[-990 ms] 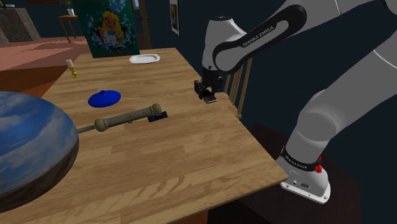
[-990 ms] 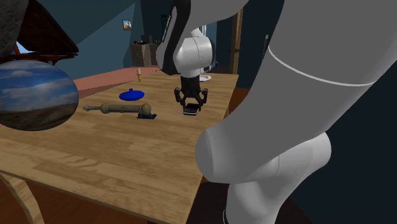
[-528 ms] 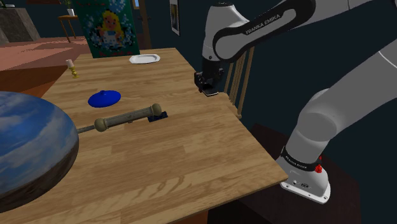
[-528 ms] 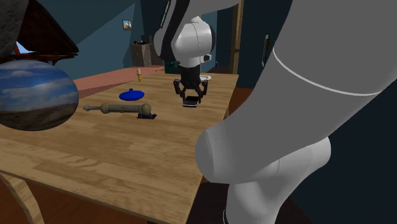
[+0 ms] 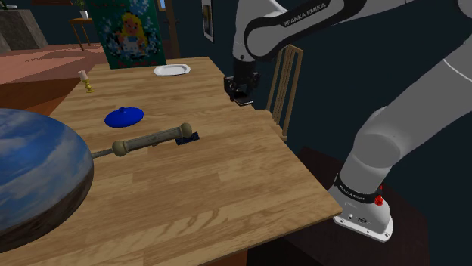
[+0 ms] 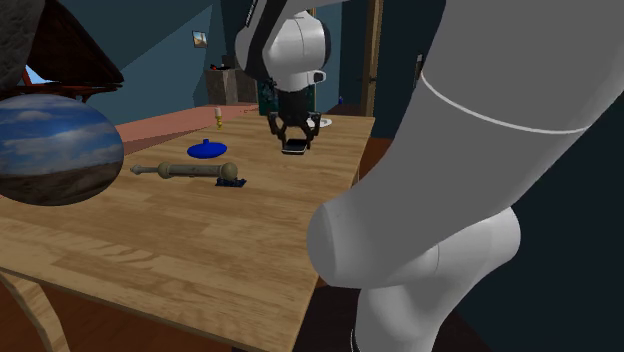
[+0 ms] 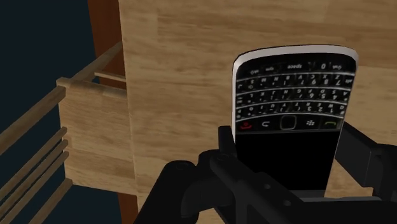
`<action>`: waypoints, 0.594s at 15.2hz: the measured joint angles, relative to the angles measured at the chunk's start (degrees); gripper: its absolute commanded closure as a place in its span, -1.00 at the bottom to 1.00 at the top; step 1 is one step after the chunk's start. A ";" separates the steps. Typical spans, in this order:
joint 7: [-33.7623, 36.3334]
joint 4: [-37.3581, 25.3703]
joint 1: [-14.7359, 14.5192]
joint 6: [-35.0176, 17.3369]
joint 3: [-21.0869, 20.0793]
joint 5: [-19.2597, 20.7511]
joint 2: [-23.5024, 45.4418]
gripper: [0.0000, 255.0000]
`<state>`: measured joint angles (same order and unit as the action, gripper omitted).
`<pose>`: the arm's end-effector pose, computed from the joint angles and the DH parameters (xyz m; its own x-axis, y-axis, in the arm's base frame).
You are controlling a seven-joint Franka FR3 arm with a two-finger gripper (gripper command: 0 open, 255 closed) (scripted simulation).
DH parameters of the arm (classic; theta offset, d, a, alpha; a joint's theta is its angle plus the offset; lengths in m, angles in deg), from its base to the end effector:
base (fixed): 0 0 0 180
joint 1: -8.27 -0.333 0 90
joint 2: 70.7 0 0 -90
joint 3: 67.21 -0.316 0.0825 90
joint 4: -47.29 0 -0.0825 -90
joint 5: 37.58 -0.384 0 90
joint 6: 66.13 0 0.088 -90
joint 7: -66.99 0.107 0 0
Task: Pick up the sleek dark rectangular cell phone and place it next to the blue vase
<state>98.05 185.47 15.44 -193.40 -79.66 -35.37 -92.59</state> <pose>0.4454 0.0441 0.4686 0.8854 -0.4132 0.2130 -0.4240 -0.9057 0.0056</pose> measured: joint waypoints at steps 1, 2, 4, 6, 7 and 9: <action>0.45 -2.18 0.21 0.32 -0.34 0.42 1.94 1.00; 1.49 -4.05 0.21 0.30 -1.09 0.85 3.91 1.00; 2.83 -8.27 0.57 0.10 -1.95 2.07 8.51 1.00; 4.55 -13.70 0.67 0.92 -2.95 3.53 13.44 1.00; 5.31 -16.47 0.71 1.32 -3.31 4.37 15.96 1.00; 6.81 -21.21 0.48 2.13 -3.95 5.86 20.25 1.00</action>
<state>104.86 164.26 15.92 -191.28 -83.61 -29.51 -72.34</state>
